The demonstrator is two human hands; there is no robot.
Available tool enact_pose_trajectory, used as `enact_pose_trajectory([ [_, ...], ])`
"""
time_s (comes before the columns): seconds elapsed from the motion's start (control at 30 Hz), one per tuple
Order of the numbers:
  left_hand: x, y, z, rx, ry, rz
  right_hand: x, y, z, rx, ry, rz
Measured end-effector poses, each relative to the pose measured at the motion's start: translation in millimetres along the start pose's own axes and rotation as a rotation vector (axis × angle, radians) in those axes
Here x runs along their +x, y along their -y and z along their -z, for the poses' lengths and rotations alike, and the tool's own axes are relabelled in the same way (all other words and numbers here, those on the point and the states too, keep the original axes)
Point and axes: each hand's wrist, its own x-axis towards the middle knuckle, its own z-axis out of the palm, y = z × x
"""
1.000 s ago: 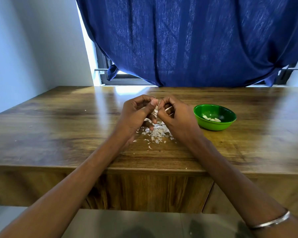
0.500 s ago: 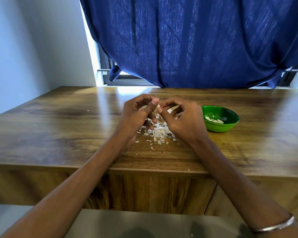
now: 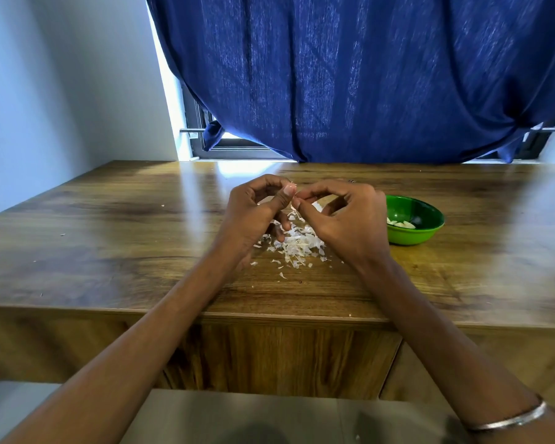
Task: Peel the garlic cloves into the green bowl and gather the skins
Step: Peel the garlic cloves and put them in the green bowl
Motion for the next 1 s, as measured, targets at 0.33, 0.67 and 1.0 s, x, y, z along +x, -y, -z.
enact_pose_trajectory([
  [0.33,-0.2,0.7,-0.5,-0.001,0.038,-0.003,1.4,-0.4,-2.3,0.123,0.103,-0.091],
  [0.67,0.0,1.4,-1.8,0.007,0.08,-0.005,0.6,2.6,-5.4,0.108,0.177,-0.175],
  [1.0,-2.0,-1.0,-3.4,-0.002,0.104,-0.014,0.5,4.8,-5.5,0.155,0.234,-0.21],
])
